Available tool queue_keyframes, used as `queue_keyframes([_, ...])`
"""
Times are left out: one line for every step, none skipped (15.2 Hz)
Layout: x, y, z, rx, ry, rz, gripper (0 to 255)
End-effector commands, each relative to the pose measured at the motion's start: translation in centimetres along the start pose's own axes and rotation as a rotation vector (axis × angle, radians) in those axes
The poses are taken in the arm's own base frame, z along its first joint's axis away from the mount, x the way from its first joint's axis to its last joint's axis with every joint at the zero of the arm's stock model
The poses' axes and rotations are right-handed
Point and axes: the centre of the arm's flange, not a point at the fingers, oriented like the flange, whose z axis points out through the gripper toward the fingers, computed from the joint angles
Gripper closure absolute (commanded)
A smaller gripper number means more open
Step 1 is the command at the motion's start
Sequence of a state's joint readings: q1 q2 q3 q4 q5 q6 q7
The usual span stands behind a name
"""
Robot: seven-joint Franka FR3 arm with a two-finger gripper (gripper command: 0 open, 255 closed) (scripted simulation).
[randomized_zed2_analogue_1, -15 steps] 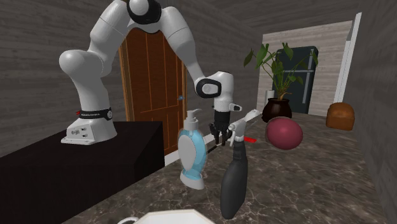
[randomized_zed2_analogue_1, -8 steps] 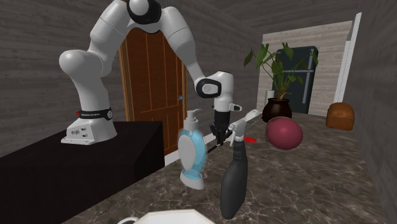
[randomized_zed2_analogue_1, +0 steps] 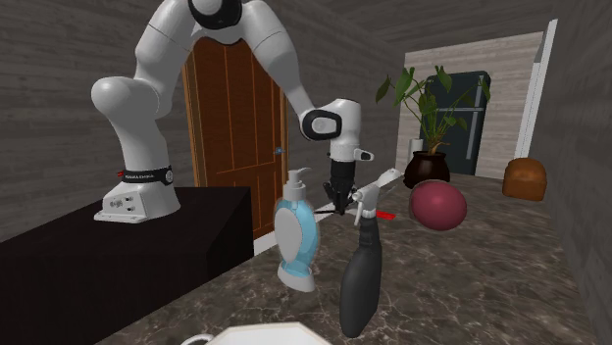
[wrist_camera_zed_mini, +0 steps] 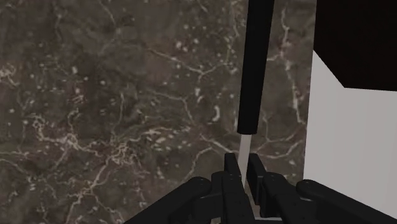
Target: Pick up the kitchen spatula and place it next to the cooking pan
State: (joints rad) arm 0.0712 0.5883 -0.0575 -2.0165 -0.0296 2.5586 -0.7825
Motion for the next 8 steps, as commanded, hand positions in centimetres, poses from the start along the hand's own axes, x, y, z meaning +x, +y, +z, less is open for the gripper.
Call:
queue_keyframes([-0.1,0.0,-1.0,0.000,0.000,0.000,255])
queue_keyframes([-0.2,0.0,-1.5,0.000,0.000,0.000,255])
queue_keyframes([-0.2,0.0,-2.1,0.000,0.000,0.000,255])
queue_keyframes([-0.2,0.0,-2.6,0.000,0.000,0.000,255])
queue_keyframes([-0.3,0.0,-3.1,0.000,0.000,0.000,255])
queue_keyframes([-0.3,0.0,-3.6,0.000,0.000,0.000,255])
queue_keyframes([-0.3,0.0,-4.2,0.000,0.000,0.000,255])
queue_keyframes([-0.4,0.0,-4.7,0.000,0.000,0.000,255])
